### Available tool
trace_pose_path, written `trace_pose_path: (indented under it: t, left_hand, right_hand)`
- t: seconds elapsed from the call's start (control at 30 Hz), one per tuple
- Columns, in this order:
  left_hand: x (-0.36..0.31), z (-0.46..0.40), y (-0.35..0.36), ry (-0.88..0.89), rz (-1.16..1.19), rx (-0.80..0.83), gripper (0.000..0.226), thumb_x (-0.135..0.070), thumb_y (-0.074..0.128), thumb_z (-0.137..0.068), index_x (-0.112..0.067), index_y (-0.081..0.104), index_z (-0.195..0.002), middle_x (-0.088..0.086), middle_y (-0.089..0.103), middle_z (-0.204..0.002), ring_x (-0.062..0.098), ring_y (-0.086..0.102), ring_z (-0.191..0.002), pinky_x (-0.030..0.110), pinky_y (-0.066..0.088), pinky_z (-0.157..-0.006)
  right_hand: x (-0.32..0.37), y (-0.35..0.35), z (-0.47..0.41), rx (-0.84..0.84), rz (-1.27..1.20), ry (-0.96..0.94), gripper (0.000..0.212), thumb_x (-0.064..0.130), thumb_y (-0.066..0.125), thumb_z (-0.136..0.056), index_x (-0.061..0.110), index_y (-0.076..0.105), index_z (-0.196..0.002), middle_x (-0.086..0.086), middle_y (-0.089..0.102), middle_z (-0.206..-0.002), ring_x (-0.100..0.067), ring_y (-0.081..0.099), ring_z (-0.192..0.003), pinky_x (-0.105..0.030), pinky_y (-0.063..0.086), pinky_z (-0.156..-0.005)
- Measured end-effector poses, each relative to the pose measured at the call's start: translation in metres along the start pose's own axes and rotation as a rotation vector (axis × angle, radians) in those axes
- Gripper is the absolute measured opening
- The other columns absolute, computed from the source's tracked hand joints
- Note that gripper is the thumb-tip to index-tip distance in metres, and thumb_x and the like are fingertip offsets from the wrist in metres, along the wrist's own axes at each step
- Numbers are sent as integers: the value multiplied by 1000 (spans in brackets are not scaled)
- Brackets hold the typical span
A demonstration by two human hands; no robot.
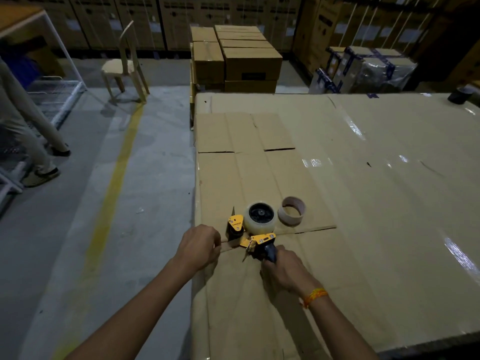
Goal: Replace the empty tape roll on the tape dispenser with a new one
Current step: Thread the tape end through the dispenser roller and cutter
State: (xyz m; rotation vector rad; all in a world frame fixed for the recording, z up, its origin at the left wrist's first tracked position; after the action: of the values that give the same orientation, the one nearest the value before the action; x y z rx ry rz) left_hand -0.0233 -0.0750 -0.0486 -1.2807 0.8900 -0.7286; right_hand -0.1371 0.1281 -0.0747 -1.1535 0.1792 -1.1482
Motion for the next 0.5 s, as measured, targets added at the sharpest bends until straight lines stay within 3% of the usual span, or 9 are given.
trace_pose_path:
  t: [0.1, 0.23, 0.37, 0.5]
  left_hand:
    - [-7, -1, -7, 84, 9, -88, 19, -38, 72, -95, -27, 84, -104, 2, 77, -98, 25, 72, -91, 35, 54, -71]
    - [-10, 3, -7, 232, 163, -119, 19, -39, 82, -89, -25, 83, -103, -2, 69, -100, 22, 69, -82, 30, 44, -61]
    - [0, 8, 7, 319, 319, -59, 19, -25, 75, -96, -22, 81, -114, -4, 69, -109, 16, 70, -87, 32, 59, -71]
    - [8, 9, 11, 306, 471, -54, 15, -15, 76, -97, -13, 83, -110, 2, 77, -104, 14, 73, -89, 24, 56, -78]
  right_hand:
    - [-16, -6, -2, 3, -20, 38, 32, 42, 62, -95, 14, 57, -109, -12, 67, -109, -32, 65, -96, -41, 51, -76]
    - [-24, -9, -4, -16, 37, 34, 29, 42, 62, -95, 17, 49, -100, -17, 70, -112, -36, 67, -100, -36, 40, -68]
    - [-25, -4, -6, -18, 65, 32, 29, 42, 62, -97, 17, 49, -102, -17, 70, -115, -36, 67, -103, -35, 40, -70]
    - [-26, -2, -10, -29, 82, 31, 37, 42, 62, -98, 10, 57, -114, -17, 70, -116, -35, 67, -103, -34, 40, -70]
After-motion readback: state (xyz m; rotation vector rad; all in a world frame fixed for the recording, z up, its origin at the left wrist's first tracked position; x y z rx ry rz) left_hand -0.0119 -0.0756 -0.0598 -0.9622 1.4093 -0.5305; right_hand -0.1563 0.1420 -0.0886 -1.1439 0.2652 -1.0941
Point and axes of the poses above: each hand's wrist, its own z-axis away from the middle knuckle, its own y-axis out of the palm, x = y × z, the point moved 10 cm from there along -z, towards the middle knuckle
